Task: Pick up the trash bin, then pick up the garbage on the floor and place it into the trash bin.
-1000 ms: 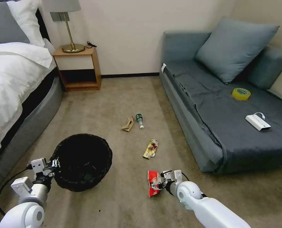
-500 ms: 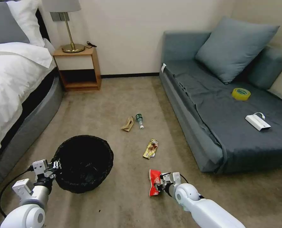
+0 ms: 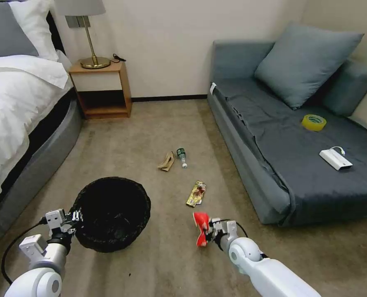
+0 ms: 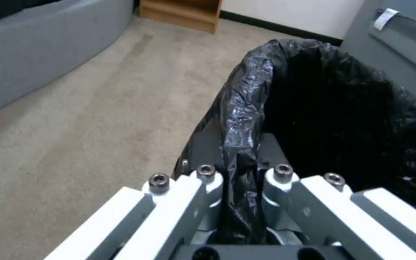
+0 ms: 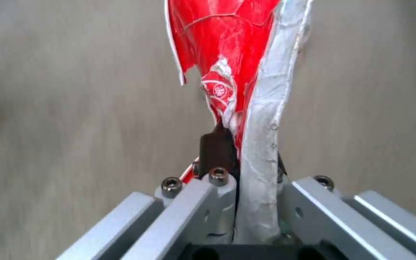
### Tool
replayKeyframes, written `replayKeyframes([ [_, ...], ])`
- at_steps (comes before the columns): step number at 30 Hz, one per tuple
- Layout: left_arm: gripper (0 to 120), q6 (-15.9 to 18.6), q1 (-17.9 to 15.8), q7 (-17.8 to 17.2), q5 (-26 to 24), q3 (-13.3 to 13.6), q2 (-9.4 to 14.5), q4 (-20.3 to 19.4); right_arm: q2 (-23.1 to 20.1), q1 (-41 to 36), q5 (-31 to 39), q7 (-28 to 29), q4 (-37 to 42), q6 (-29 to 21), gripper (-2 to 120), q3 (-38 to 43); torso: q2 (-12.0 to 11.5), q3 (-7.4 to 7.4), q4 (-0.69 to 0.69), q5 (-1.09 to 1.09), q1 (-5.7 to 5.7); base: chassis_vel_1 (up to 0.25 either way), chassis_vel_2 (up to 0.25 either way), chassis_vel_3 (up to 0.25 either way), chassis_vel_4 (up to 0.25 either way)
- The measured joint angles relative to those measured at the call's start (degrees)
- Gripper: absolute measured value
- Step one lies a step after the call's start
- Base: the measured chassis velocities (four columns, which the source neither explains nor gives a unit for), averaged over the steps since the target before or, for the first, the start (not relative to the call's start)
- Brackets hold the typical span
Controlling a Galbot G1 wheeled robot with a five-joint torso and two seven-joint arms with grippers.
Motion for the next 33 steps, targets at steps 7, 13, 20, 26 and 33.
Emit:
replayKeyframes([
  [7,5,0.2,-0.1,0.1,0.0,1.8,-0.1,0.5,-4.1,1.5,-2.8,-1.2,13.1,8.0,0,0.3,0.0,0.00,0.01,-0.01,0.00,0.000,0.000,0.000,0.000],
  [13,5,0.2,-0.1,0.7,0.1,3.5,-0.2,0.8,-5.2,4.1,-5.7,-4.4,19.1,16.9,0,-2.8,0.0,0.00,0.01,-0.01,0.00,0.000,0.000,0.000,0.000],
  [20,5,0.2,-0.3,1.3,0.6,6.4,-0.5,1.0,-4.9,10.0,-7.6,-9.0,22.4,21.2,0,-11.5,0.0,0.00,0.02,-0.01,0.00,0.000,0.000,0.000,0.000],
  [26,5,0.2,-0.4,1.3,1.1,8.3,-0.6,0.0,-3.6,14.2,-8.4,-12.4,20.5,21.5,0,-19.5,0.0,0.00,0.02,-0.02,0.00,0.000,0.000,0.000,0.000],
  [33,5,0.3,-0.1,1.3,1.0,9.2,-0.4,-0.7,-1.3,13.2,-11.5,-13.7,14.7,21.9,0,-24.5,0.0,0.00,0.01,0.00,0.00,0.000,0.000,0.000,0.000],
])
